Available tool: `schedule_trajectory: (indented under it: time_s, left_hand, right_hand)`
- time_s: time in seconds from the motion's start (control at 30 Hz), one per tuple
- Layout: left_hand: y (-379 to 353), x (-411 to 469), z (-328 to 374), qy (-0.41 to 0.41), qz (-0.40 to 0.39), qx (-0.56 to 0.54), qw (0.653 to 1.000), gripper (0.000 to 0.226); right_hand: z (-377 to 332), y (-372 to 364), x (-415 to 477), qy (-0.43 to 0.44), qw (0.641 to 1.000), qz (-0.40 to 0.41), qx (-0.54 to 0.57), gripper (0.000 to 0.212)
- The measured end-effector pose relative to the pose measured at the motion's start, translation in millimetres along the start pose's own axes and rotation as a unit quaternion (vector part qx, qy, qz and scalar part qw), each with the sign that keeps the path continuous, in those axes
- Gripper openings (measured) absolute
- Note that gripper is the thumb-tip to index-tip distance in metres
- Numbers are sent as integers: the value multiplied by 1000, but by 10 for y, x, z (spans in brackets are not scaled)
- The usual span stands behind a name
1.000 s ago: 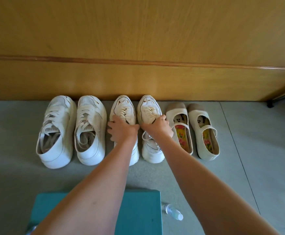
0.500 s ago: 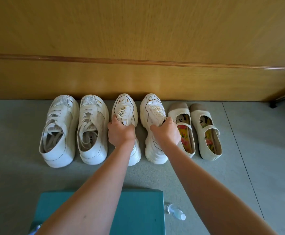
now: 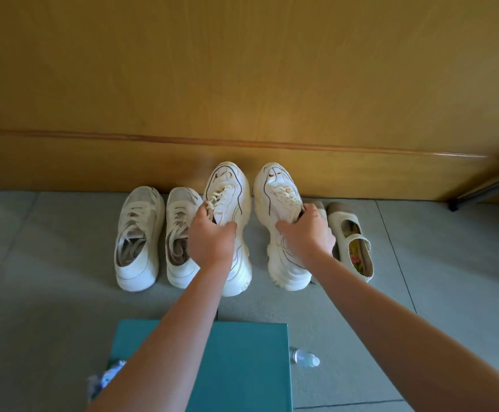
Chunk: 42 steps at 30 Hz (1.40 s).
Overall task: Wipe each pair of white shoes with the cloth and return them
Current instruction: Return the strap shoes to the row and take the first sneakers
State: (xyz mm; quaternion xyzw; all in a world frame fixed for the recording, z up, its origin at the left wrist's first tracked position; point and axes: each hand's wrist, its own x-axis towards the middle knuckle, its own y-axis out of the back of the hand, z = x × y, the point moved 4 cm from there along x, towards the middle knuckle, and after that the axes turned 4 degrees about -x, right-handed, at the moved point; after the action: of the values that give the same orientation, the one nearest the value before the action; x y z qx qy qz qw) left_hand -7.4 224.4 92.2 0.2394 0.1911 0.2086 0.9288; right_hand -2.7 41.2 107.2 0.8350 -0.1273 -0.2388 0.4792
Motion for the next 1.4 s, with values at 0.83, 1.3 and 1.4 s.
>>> schedule_trajectory:
  time_s: [0.83, 1.3, 1.4]
  left_hand:
    - [1446, -1971, -1113, -18, -26, 95, 995, 63]
    - [1391, -1916, -1257, -14, -41, 124, 991, 62]
    - [1375, -1896, -1239, -14, -41, 127, 991, 61]
  right_hand:
    - [649, -351, -2672, -103, 994, -40, 15, 36]
    - [668, -541, -2741, -83, 996, -16, -27, 53]
    - [683, -540, -2747, -81, 996, -17, -30, 56]
